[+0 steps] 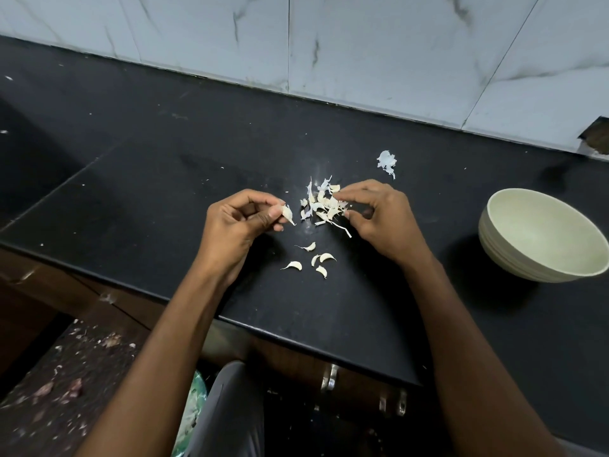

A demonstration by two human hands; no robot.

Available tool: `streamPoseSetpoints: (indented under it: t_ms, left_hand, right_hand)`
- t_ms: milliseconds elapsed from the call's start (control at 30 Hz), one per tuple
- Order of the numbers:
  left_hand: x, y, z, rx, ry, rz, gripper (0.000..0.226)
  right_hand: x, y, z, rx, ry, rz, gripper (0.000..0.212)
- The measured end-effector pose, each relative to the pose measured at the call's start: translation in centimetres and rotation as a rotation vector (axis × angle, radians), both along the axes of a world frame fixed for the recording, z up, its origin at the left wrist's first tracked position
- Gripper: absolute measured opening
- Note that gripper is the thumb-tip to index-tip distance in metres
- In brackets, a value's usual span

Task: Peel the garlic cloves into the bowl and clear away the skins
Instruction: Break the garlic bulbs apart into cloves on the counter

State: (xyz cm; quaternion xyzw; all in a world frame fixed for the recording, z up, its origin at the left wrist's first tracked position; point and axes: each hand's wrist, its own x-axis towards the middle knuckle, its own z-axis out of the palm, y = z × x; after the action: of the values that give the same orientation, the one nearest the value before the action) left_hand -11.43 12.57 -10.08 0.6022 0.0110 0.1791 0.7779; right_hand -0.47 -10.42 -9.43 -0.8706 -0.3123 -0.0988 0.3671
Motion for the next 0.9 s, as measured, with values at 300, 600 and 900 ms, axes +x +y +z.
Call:
streamPoseSetpoints:
  t_ms: [300,600,900]
  left_hand:
    - [1.4,-0.6,0.3,-0.061,0.020,-0.056,0.019]
    - [1.1,-1.3,0.3,0.099,0.026,-0.053,0.013]
    - [0.2,-0.8,-0.6,0.445,0.100,0.028,0.005]
  right_hand:
    - [-3.0,3.0,1.8,0.455,0.362,0.249,0.024]
    - [-2.6,3.1,1.5,0.463,0.415,0.246,0.003]
    - [-0.7,-0.4,0.8,0.169,0.027,-0.050,0.044]
